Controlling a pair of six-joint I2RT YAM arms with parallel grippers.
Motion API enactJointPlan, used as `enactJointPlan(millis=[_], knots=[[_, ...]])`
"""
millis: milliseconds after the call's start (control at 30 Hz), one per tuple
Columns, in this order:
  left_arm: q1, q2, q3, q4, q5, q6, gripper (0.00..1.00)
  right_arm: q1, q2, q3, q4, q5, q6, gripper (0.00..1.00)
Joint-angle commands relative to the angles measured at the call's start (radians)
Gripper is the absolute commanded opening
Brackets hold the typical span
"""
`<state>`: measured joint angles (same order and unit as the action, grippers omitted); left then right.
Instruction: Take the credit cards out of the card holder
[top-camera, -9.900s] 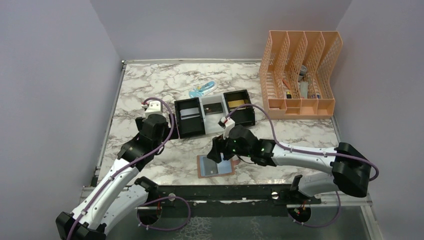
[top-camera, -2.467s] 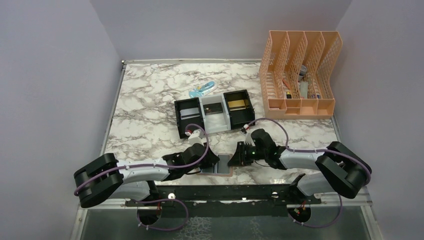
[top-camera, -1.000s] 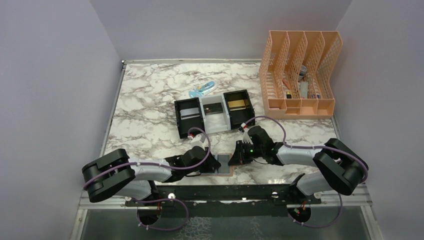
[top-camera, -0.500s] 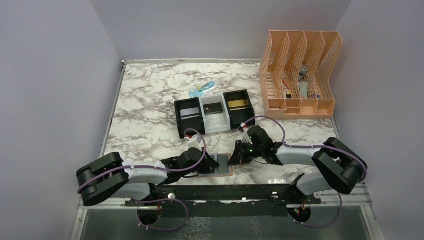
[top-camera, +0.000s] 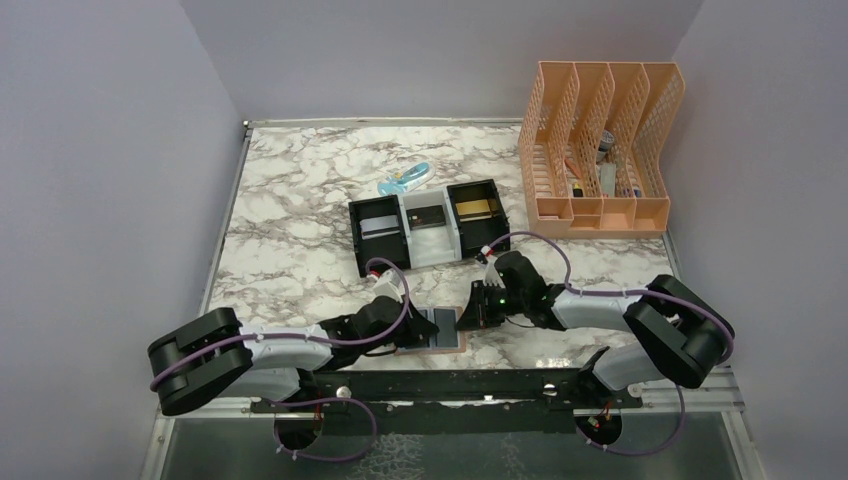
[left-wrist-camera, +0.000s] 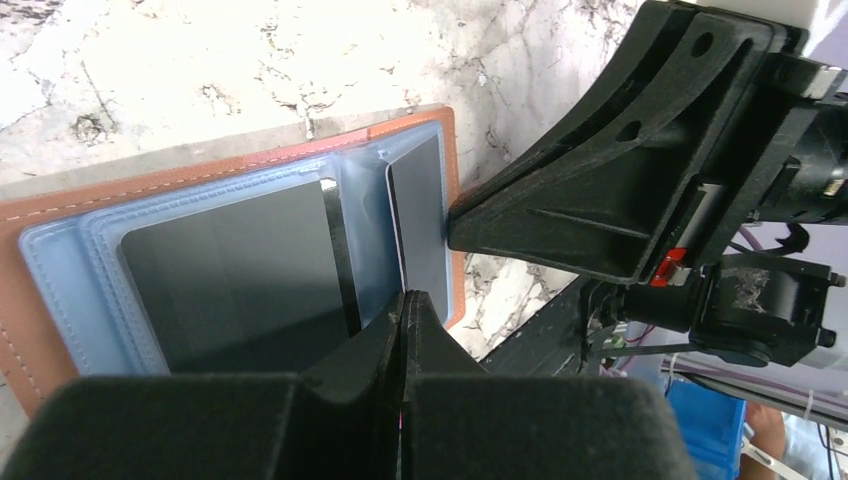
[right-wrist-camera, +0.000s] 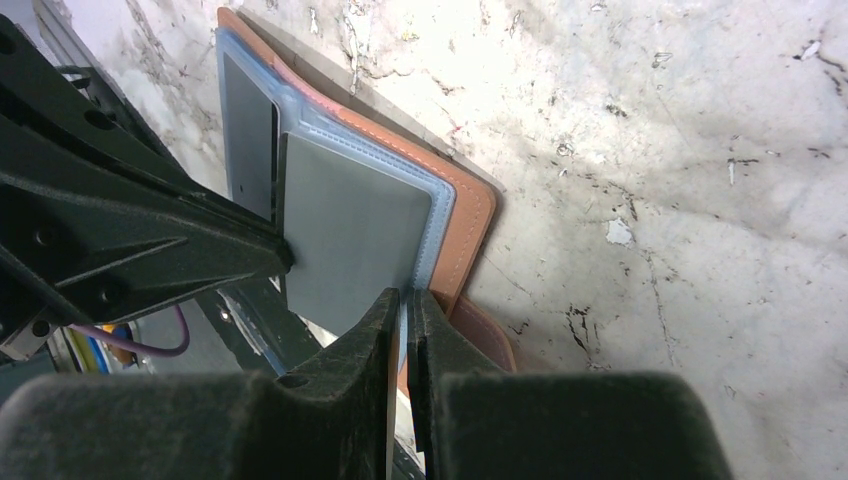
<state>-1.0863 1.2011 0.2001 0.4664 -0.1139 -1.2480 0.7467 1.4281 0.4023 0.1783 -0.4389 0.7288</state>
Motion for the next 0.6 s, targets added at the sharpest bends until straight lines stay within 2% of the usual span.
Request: enactJointPlan(millis=[0, 200, 567], knots=[[-0.004, -0.04, -0.013, 0.051, -0.019, -0.014, 0.0, 0.01, 0.061, -0.011, -0.07, 0.14, -0.047, 0.1], [-0.004, -0.06, -0.036, 0.051, -0.037, -0.018, 0.0, 0.01, 0.037, -0.003, -0.074, 0.12, -0.049, 0.1], [-0.003, -0.022, -0.021, 0.05, -0.03, -0.015, 0.0, 0.009, -0.111, 0.052, -0.085, -0.034, -0.125, 0.17]])
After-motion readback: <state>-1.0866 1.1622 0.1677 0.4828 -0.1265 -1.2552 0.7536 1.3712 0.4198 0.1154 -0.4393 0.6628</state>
